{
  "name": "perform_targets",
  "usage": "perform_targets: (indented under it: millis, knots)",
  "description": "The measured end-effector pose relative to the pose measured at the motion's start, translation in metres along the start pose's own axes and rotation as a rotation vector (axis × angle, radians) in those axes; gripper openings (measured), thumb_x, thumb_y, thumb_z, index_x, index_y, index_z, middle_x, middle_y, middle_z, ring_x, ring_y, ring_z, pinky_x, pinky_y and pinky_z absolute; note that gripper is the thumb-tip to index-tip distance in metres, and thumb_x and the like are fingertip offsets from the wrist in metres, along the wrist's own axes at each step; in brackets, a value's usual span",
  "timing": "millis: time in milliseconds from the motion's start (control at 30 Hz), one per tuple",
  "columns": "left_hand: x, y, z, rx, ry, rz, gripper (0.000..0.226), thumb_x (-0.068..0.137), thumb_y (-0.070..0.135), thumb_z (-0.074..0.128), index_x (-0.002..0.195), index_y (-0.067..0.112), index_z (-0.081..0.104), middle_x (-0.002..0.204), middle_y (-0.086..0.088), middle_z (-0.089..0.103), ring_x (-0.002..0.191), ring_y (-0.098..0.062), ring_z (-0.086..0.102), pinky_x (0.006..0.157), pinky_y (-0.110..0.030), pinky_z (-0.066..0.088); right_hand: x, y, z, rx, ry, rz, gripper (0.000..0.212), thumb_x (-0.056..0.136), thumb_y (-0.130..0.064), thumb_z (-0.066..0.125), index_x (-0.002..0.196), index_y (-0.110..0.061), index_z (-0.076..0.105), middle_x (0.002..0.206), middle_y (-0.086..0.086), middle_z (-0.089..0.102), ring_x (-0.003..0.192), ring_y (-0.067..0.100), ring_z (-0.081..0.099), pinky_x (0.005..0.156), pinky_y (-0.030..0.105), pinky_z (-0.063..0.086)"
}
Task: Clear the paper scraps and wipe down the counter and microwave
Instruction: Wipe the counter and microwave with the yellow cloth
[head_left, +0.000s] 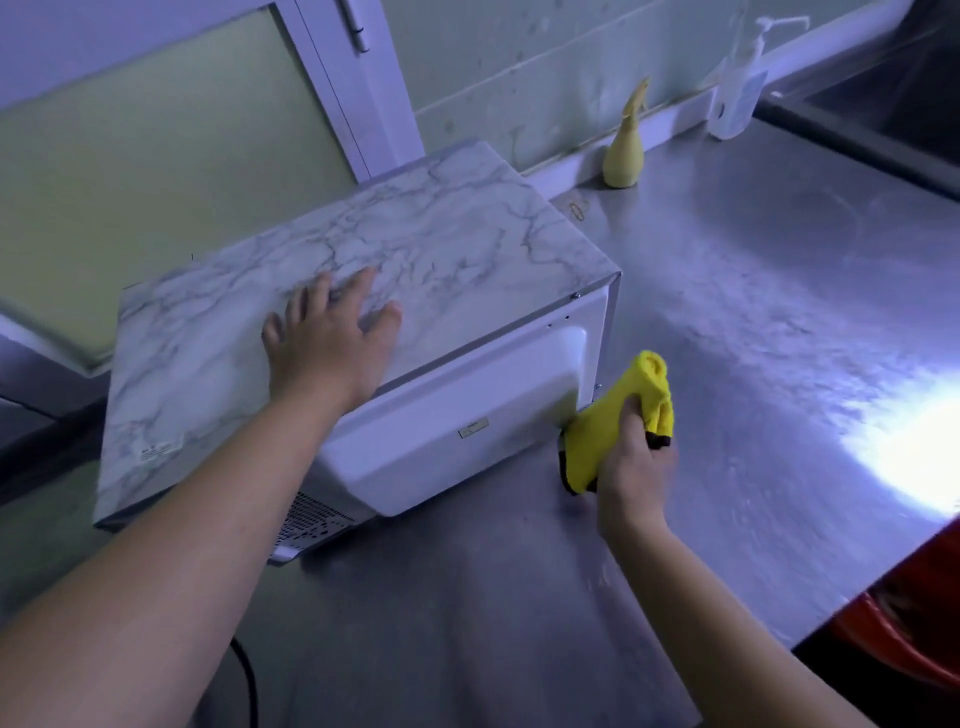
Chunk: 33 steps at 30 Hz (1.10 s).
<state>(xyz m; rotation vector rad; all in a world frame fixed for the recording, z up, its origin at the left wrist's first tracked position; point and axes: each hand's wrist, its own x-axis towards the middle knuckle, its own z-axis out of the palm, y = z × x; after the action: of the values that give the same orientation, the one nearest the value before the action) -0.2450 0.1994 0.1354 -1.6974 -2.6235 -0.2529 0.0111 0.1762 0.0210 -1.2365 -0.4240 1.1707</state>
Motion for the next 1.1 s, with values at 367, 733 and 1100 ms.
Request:
perform_targets:
  millis: [367,733,1100]
  knots:
    - [-0.001,0.001,0.002,-0.004,0.036,0.002,0.061,0.089,0.065,0.026,0.147,0.047,0.029,0.161,0.000,0.026,0.147,-0.021,0.020,0.118,-0.053,0.013,0.013,-0.002,0.083,-0.692,-0.221,-1.220,0.052,0.090,-0.037,0.045,0.130,-0.012,0.065,0.143,0.010,0.056,0.143,0.028,0.039,0.117,0.056,0.016]
    - [0.000,0.000,0.003,-0.011,0.037,-0.005,0.062,0.089,0.066,0.027,0.147,0.047,0.030,0.161,0.000,0.025,0.148,-0.021,0.018,0.118,-0.051,0.012,0.026,0.013,0.069,-0.528,-0.300,-1.262,0.051,0.089,-0.019,0.050,0.138,-0.008,0.057,0.152,0.010,0.044,0.149,0.030,0.029,0.118,0.062,0.011]
    - [0.000,0.002,0.001,-0.024,0.034,-0.023,0.060,0.088,0.067,0.029,0.146,0.049,0.032,0.161,0.000,0.026,0.147,-0.020,0.020,0.118,-0.049,0.012,0.003,0.054,0.018,-0.643,-0.451,-1.200,0.047,0.098,-0.034,0.047,0.140,-0.013,0.053,0.153,0.004,0.042,0.151,0.029,0.026,0.117,0.064,0.015]
